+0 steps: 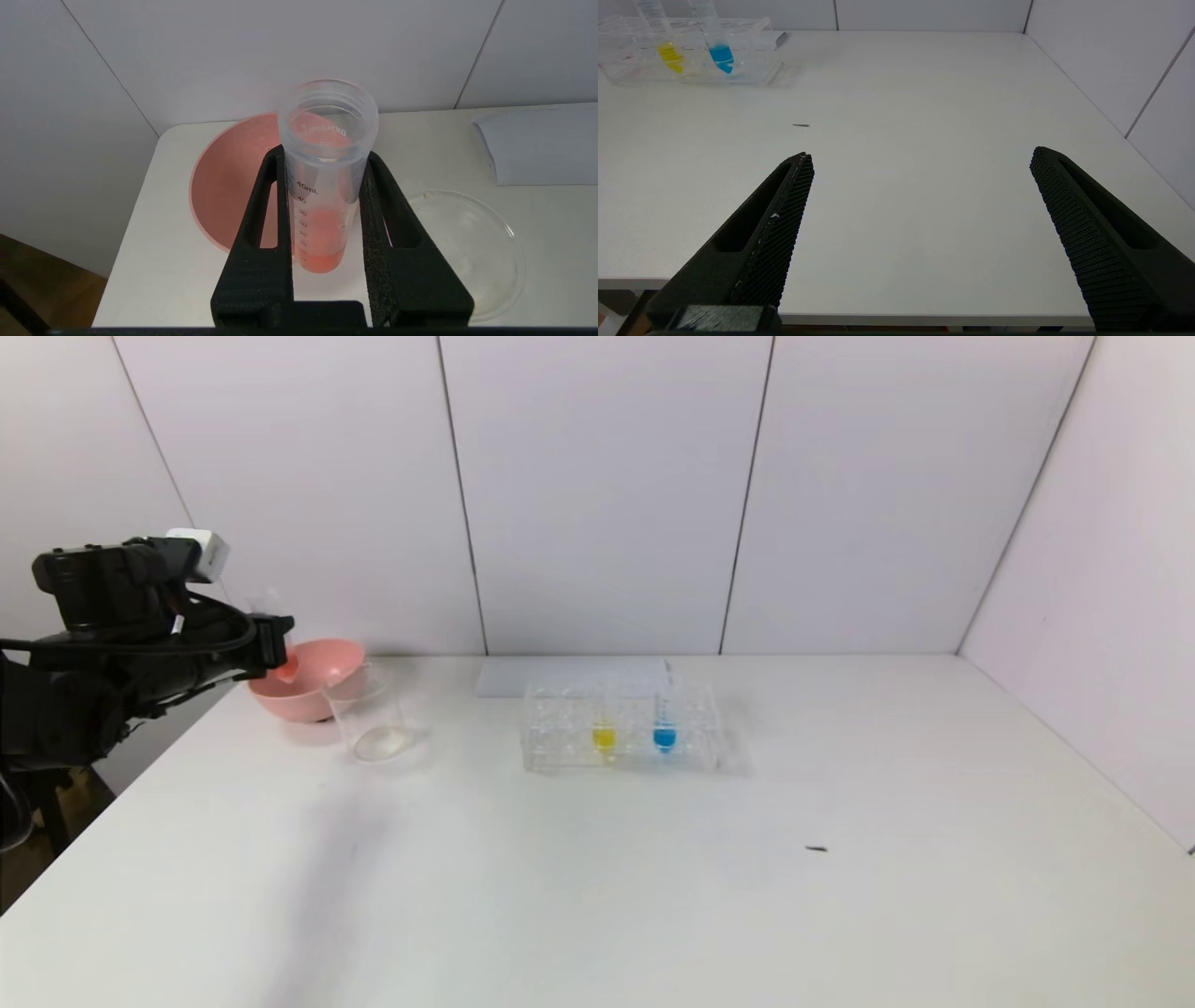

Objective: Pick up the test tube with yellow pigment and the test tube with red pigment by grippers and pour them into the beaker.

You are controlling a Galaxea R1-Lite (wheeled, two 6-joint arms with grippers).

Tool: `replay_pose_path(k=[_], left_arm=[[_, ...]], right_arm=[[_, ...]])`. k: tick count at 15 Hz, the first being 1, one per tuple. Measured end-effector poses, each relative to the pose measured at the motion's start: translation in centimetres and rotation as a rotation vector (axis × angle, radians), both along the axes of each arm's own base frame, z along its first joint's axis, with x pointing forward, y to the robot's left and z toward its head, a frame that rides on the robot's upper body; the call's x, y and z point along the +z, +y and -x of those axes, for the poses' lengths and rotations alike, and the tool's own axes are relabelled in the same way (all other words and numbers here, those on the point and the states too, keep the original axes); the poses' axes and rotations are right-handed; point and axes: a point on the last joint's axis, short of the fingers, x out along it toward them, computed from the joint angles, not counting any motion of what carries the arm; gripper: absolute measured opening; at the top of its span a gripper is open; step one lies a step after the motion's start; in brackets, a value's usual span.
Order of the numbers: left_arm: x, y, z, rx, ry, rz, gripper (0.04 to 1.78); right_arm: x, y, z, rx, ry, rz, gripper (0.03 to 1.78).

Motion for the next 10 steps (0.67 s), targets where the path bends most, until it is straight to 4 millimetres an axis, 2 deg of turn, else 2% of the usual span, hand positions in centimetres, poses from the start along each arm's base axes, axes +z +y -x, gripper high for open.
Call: replay_pose_path(k=[2,6,10], left_arm=[[-0.3,0.1,-0.2,0.0,0.038,-0.01,0.44],[1.0,0.4,-0.9,0.007,0.065,-0.008,0.44],[1.2,0.6,-1.3,-0.003,0.095,-0.055,0.44]], right_arm=[[0.0,0.0,0.0,0.0,0.0,0.0,1.7],[0.0,0.0,0.0,0.0,0.0,0.0,1.7],[0.0,0.0,0.0,0.0,0.0,0.0,1.7]])
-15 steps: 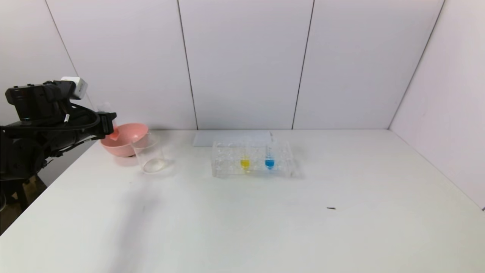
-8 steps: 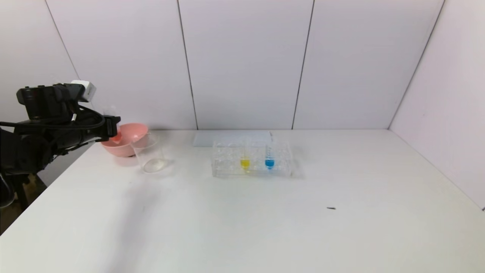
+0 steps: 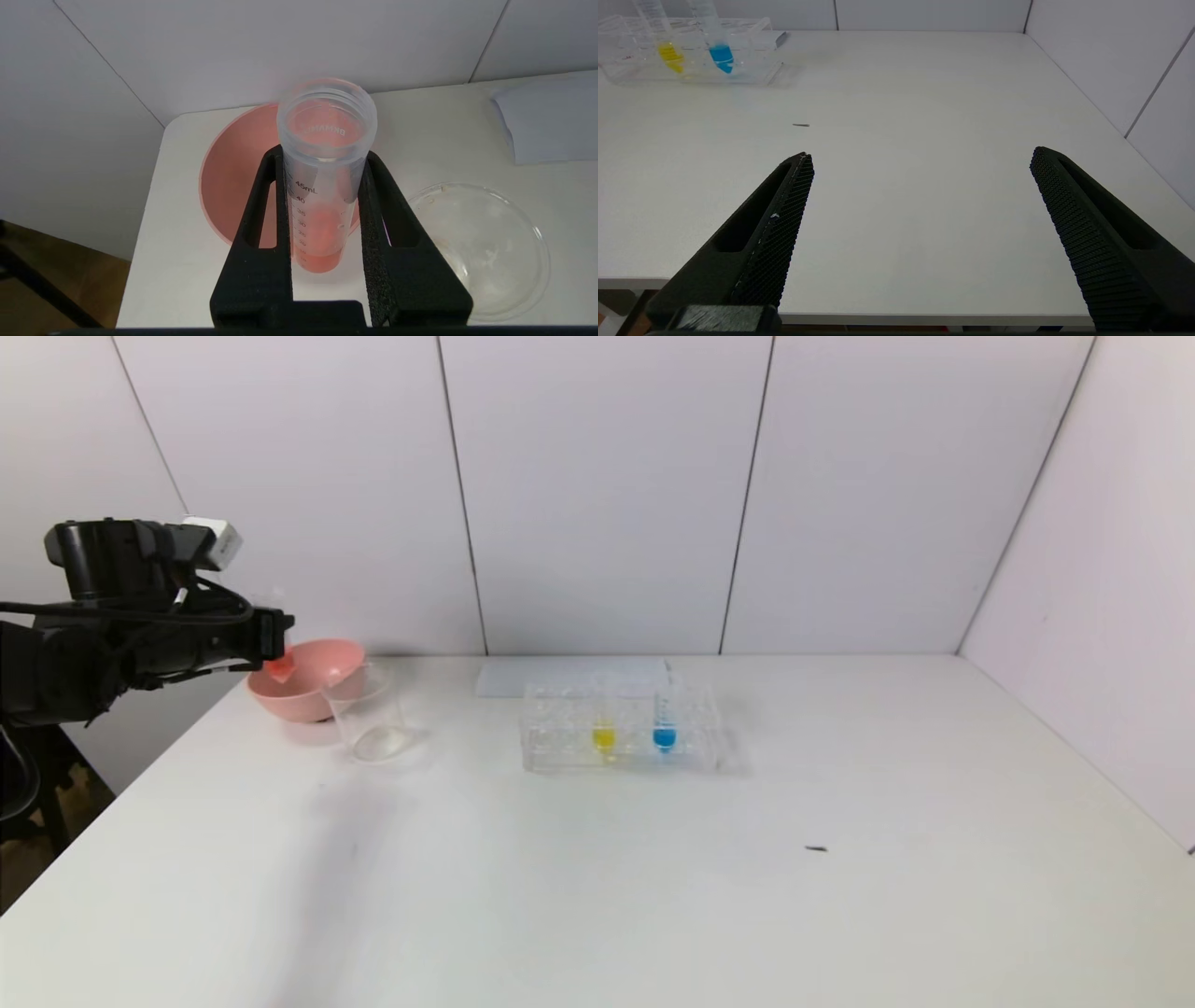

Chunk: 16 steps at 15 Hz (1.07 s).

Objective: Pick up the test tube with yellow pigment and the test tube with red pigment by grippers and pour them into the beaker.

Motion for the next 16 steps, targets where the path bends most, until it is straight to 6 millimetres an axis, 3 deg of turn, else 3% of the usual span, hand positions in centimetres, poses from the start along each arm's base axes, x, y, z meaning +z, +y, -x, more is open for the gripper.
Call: replay_pose_path(k=[16], left_arm=[[0.9,1.2,0.5,-0.246,0.19,-0.258,0.44]], right_arm=[[0.0,0.0,0.0,-0.001,0.0,0.0,1.7]])
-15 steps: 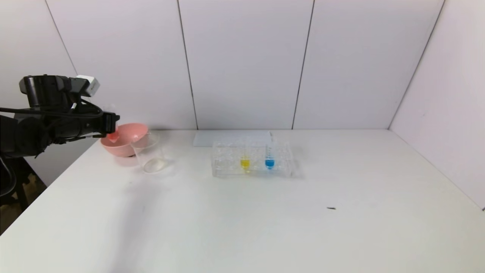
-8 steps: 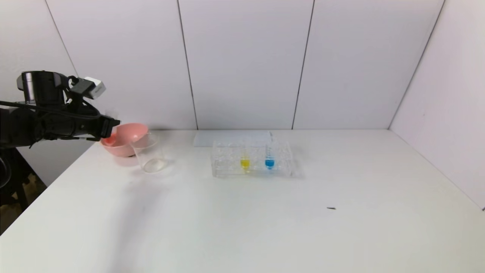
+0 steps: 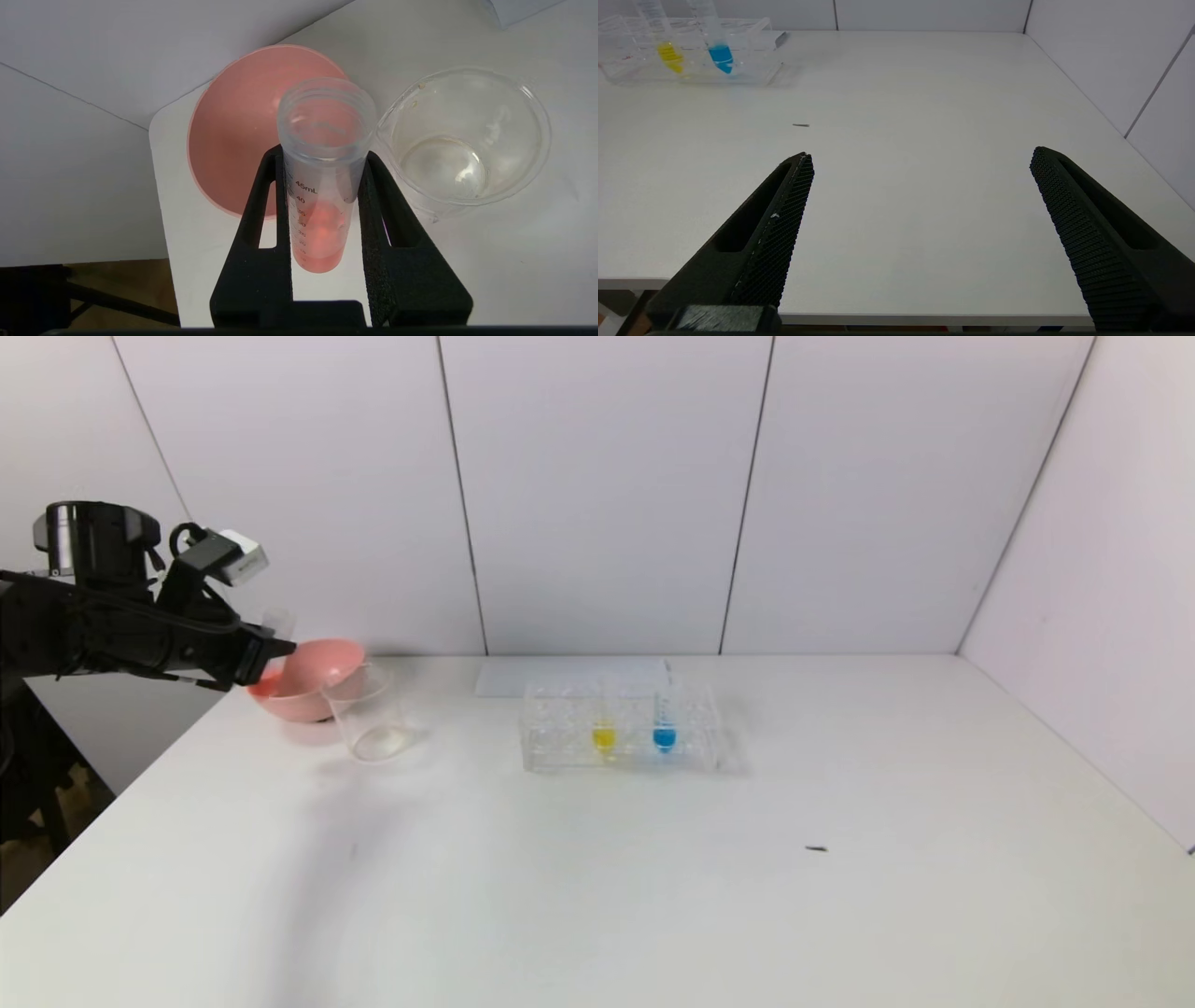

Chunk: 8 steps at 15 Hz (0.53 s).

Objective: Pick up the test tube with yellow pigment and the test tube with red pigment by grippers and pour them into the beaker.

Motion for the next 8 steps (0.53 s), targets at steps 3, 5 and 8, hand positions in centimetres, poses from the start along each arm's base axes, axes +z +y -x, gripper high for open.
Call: replay_pose_path(k=[3,5,8], left_arm=[[0.25,0.34,0.32,-0.047,0.04,-0.071,0.44],[0.48,0.61,0.51,-0.082,0.061,-0.129,0.44],[0.8,0.69,0.61,-0.122,0.053,-0.165,0.44]], right_arm=[[0.0,0.0,0.0,0.0,0.0,0.001,1.7],[0.0,0.0,0.0,0.0,0.0,0.0,1.7],[0.0,0.0,0.0,0.0,0.0,0.0,1.7]])
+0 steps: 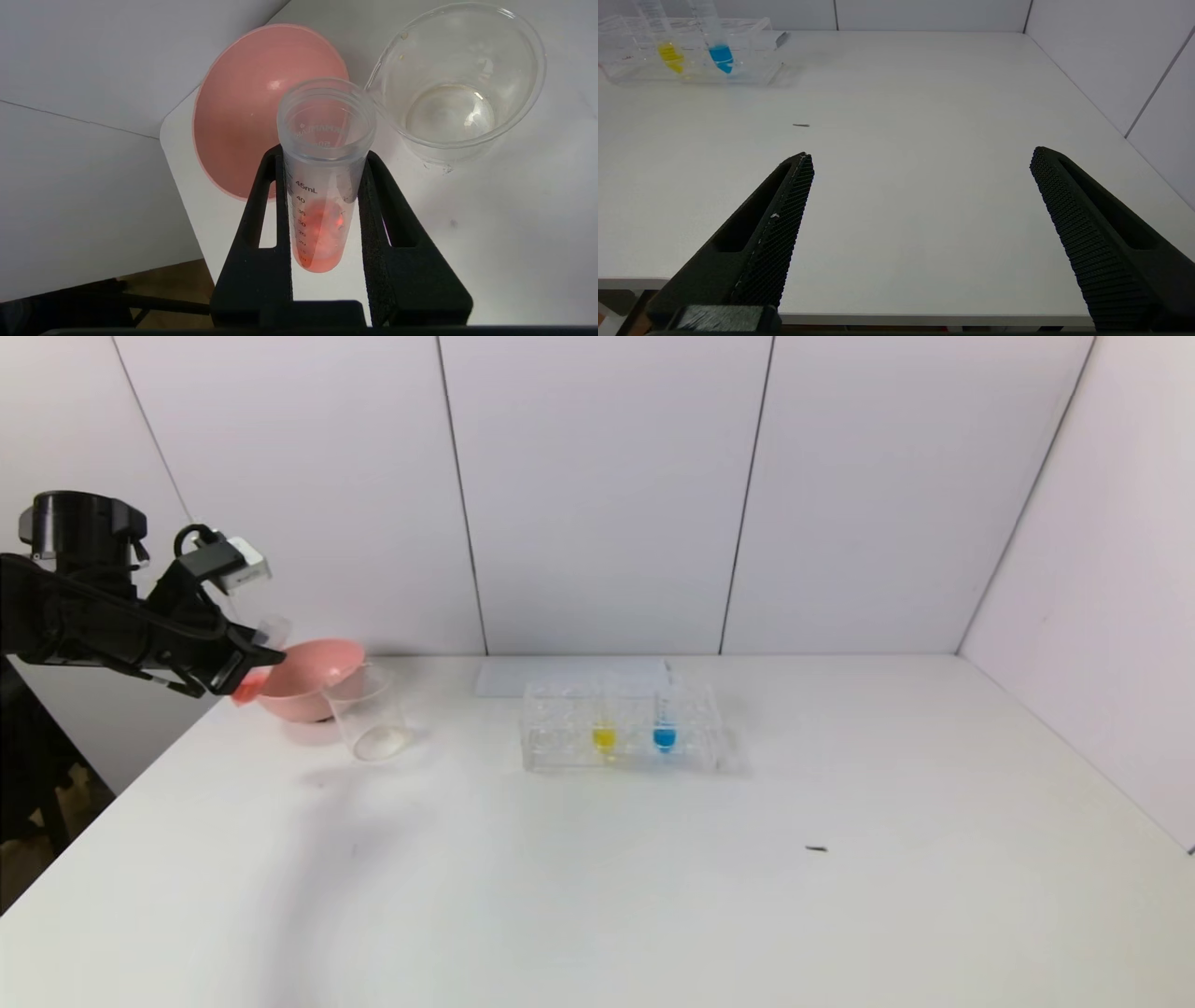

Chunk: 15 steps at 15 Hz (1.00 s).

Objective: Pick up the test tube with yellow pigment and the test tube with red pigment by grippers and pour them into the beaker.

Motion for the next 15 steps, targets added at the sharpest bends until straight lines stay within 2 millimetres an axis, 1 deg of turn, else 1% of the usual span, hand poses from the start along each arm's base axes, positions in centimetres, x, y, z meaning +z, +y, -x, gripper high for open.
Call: replay_pose_path(k=[3,7,10,15], left_arm=[[0.2,0.0,0.3,-0.019,0.026,-0.026,0.44],[1.0,-0.1,0.9,-0.05,0.097,-0.051,0.44],[1.8,-0.1,0.8,-0.084,0.108,-0.092,0.44],[2.4,0.2,0.3,-0.114,0.125,-0.135,0.44]], right_arm=[[0.0,0.0,0.0,0.0,0.0,0.0,1.7],[0.0,0.0,0.0,0.0,0.0,0.0,1.7],[0.0,0.0,0.0,0.0,0.0,0.0,1.7],[0.0,0.0,0.0,0.0,0.0,0.0,1.7]])
